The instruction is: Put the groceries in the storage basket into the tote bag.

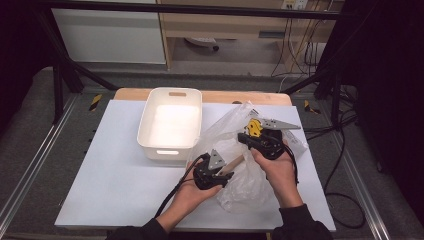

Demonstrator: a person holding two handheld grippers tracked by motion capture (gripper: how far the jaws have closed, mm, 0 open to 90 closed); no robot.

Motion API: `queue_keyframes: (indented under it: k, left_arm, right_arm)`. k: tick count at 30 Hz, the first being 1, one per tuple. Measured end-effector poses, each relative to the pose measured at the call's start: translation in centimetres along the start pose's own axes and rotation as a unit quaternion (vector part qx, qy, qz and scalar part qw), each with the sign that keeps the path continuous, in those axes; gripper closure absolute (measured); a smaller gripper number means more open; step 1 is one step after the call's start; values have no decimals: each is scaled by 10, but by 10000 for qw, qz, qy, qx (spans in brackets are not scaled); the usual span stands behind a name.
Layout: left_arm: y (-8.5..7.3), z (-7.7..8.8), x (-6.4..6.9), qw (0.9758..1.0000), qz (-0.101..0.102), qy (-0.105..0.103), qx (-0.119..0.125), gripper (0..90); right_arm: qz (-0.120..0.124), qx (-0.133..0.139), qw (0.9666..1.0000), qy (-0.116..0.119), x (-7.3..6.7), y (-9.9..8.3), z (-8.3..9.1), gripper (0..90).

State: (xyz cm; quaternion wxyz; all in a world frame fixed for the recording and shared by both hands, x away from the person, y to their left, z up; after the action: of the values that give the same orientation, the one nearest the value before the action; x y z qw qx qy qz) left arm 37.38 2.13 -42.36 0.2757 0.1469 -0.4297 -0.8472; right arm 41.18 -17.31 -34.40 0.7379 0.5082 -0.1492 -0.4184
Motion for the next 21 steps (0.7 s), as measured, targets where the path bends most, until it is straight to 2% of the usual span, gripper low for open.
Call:
queue_keyframes:
  k: [5,8,12,18,21]
  left_arm:
    - [-1,22,2,9999,25,-28,122,470]
    - [0,33,0,9995,175,-56,275,457]
    - [2,40,-4,9984,383,-136,402,443]
    - [3,51,-3,9976,448,-156,496,399]
    - [4,57,-4,9980,433,-124,454,378]
  right_arm:
    - [-22,-149,9999,-44,0,-8,-7,900]
    - [-12,-180,9998,-62,-1,-10,-8,900]
    - [8,-187,9998,-100,0,-11,-7,900]
    - [49,-206,9997,-73,0,-11,-6,900]
    - [43,-232,9997,-61,-1,-12,-6,900]
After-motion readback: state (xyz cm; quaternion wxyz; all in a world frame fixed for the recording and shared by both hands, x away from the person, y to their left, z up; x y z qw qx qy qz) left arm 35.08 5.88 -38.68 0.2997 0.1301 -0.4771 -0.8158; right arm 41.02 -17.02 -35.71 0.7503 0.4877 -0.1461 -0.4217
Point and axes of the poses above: each handheld gripper's, and its own axes: z roughly backward along the jaws, y roughly out of its top, x roughly to its right, the point moved 1 cm from there along -z, roughly forward along the jaws, and after that the axes turned 1 degree about z, right-handed, at the moved point
